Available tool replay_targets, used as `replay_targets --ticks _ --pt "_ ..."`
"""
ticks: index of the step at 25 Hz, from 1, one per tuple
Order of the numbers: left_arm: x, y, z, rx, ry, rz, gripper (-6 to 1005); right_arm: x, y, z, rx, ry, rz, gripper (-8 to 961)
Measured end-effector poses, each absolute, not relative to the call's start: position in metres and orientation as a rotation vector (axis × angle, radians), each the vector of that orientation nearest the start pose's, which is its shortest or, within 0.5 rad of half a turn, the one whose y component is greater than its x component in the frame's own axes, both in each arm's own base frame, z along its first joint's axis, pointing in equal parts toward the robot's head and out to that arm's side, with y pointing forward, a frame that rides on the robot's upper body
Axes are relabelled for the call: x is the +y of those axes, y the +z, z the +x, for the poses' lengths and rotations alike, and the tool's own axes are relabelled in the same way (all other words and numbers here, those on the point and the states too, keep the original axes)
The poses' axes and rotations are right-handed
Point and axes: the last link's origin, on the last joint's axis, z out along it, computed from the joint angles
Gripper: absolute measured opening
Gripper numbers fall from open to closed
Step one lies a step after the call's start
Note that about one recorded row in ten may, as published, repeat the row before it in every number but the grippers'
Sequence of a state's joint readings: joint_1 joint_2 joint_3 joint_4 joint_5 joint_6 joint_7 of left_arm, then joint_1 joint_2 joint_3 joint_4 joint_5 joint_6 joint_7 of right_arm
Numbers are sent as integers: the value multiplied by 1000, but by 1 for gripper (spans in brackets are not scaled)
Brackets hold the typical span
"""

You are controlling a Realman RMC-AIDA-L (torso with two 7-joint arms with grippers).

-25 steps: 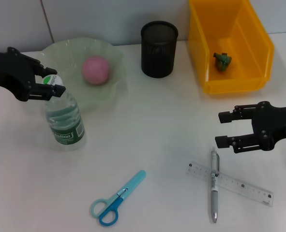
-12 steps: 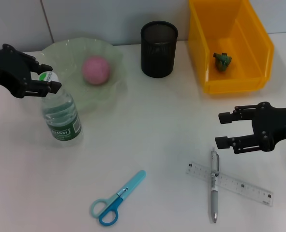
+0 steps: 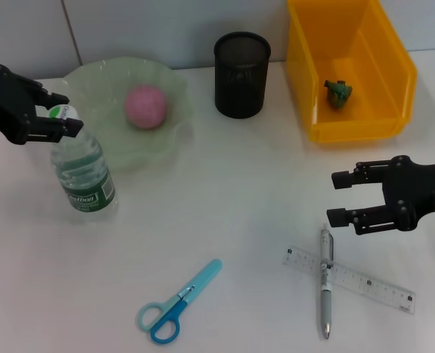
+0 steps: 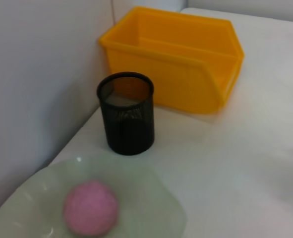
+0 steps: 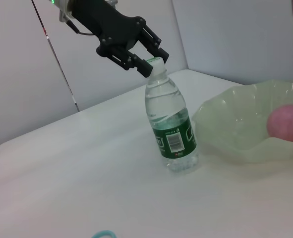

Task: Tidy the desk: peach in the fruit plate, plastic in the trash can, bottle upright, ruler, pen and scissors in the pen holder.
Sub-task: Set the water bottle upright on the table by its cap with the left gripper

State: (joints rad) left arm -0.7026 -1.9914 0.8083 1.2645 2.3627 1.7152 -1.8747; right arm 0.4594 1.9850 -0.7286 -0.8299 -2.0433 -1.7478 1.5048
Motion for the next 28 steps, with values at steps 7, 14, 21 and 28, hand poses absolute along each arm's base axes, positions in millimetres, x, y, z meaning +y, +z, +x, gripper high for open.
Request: replay_targets --ticks 7,14,21,28 --pt "386 104 -181 -431 13 -2747 431 311 55 277 617 550 -2841 755" --pt "387 104 -182 -438 11 -2744 477 311 54 276 617 552 -2842 753" --pt "388 112 -183 -477 -33 -2712 671 311 54 277 619 552 -2841 752" --pt "387 115 -181 -462 -80 -2709 734 310 54 277 621 552 -2840 750"
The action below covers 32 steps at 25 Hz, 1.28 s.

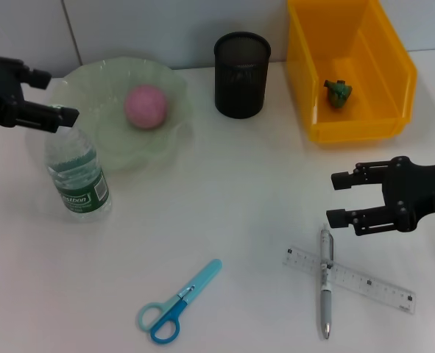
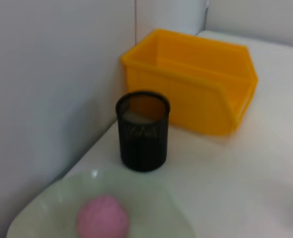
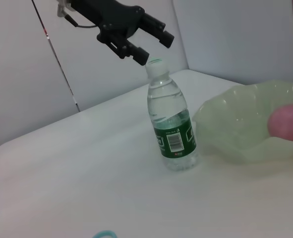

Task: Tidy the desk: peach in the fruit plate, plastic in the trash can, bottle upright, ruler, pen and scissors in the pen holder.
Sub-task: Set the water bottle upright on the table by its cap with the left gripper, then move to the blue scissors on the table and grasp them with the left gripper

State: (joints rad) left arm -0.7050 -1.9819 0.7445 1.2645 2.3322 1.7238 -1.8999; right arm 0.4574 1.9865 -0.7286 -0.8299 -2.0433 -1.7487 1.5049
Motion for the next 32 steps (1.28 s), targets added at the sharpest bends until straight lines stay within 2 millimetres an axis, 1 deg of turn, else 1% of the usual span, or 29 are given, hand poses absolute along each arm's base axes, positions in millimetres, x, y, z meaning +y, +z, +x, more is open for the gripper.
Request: replay_targets --ticks 1,3,4,5,6,9,11,13,14,15,16,20,24,25,26,28,32 --pt "386 115 -180 -450 -100 -2712 754 310 54 277 621 552 -2840 750" --pt "384 116 -175 -407 -195 -2721 792 310 54 277 621 551 -2840 750" --pt "382 117 -171 -378 -281 -2724 812 310 54 277 621 551 -2840 750" --pt "378 117 -166 -341 -444 -2730 812 310 54 277 619 552 -2841 749" --pt "378 117 -166 -341 -444 -2730 812 310 54 277 619 552 -2841 749" --pt "371 112 -162 -317 -715 -2746 813 311 54 277 617 551 -2841 749" --pt "365 101 -163 -327 -846 -2777 813 311 54 277 612 550 -2840 748" --pt "360 89 -165 -343 -932 -2807 813 312 54 276 609 549 -2838 748" --pt "357 81 -165 -355 -971 -2820 813 312 54 276 608 549 -2837 748" --pt "351 66 -167 -373 -1036 -2847 813 313 54 276 605 549 -2837 747" --pt "351 66 -167 -373 -1036 -2847 813 313 54 276 605 549 -2837 747" --pt "333 37 -175 -348 -1154 -2891 812 315 54 273 591 555 -2838 746" --pt "316 16 -198 -361 -1233 -2853 812 316 54 272 581 556 -2841 745" --pt "309 10 -210 -359 -1223 -2828 812 317 54 270 571 557 -2844 745" --pt "309 10 -210 -359 -1223 -2828 812 317 54 270 571 557 -2844 745" --pt "302 5 -225 -364 -1185 -2791 812 318 54 269 560 558 -2847 745" --pt "292 1 -247 -384 -1098 -2750 812 321 54 266 542 559 -2851 744"
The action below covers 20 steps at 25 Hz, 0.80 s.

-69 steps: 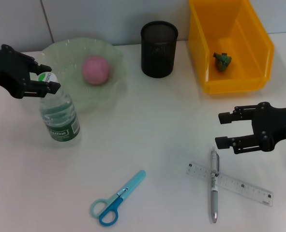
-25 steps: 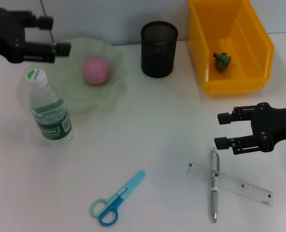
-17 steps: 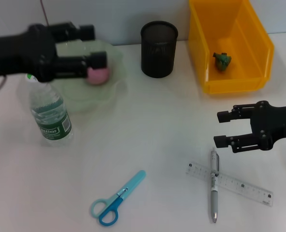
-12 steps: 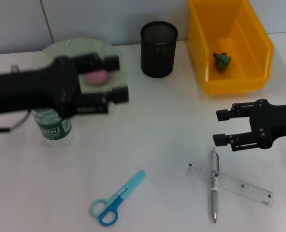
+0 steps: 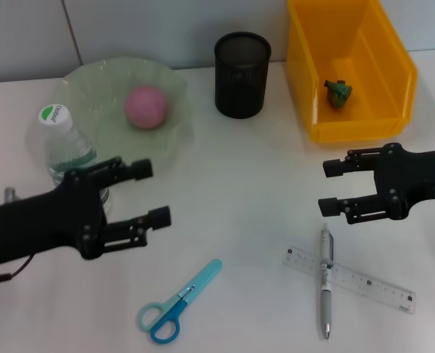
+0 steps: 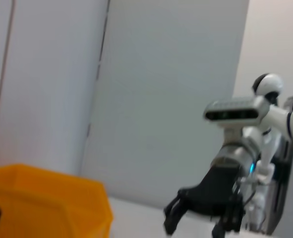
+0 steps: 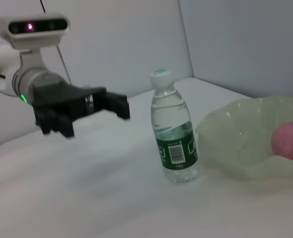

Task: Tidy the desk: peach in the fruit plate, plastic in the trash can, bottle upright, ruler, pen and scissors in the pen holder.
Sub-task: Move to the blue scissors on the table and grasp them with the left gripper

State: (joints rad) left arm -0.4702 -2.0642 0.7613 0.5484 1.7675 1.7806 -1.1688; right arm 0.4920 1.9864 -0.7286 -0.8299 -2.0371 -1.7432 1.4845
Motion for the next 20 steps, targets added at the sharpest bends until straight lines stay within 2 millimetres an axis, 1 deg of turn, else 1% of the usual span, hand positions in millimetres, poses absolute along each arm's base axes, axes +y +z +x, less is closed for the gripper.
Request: replay_targets --ticks 3,4,5,8,12,13,20 --pt "287 -4 -260 -410 -996 -2764 812 322 54 263 534 562 -2855 743" --pt "287 -4 -260 -410 -996 -2764 812 322 54 263 534 562 -2855 743" --pt "286 -7 -266 -404 -933 -2784 812 322 55 263 536 562 -2857 743" --pt "285 -12 -271 -369 -848 -2827 812 325 55 260 543 565 -2859 742" --pt "288 -17 -270 -325 -779 -2876 813 327 56 259 553 560 -2858 741" --pt "290 -22 -269 -318 -740 -2903 813 327 56 260 559 554 -2855 741" --pt "287 -31 -266 -290 -695 -2979 813 328 56 262 614 541 -2847 740"
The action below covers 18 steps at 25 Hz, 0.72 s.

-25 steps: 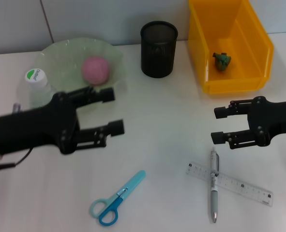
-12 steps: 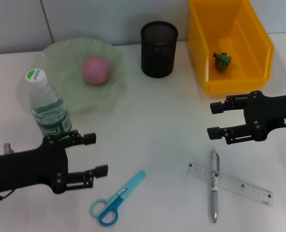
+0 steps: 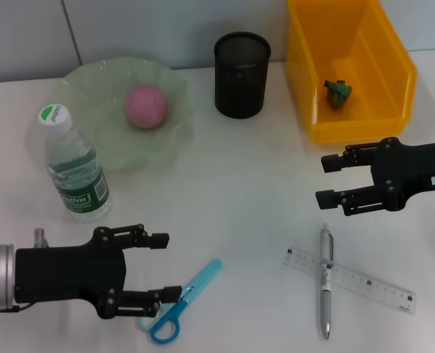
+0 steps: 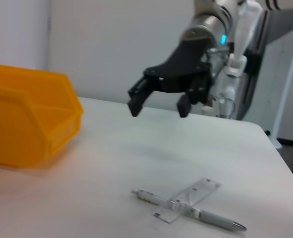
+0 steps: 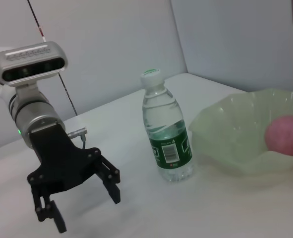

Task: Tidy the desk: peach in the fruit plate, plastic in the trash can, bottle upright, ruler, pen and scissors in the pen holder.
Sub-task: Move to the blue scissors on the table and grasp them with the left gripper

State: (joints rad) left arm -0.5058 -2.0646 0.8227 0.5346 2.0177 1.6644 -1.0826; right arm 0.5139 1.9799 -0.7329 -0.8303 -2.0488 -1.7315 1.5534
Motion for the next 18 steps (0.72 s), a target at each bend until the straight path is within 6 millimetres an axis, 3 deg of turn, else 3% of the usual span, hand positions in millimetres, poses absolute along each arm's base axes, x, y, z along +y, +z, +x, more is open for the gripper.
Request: replay_targets --ticks 12,18 --pt "280 -32 -268 -200 -701 -3007 813 338 53 247 738 378 -2903 737" --pt "281 -34 -265 -193 -712 -3010 812 341 54 211 747 146 -2964 736"
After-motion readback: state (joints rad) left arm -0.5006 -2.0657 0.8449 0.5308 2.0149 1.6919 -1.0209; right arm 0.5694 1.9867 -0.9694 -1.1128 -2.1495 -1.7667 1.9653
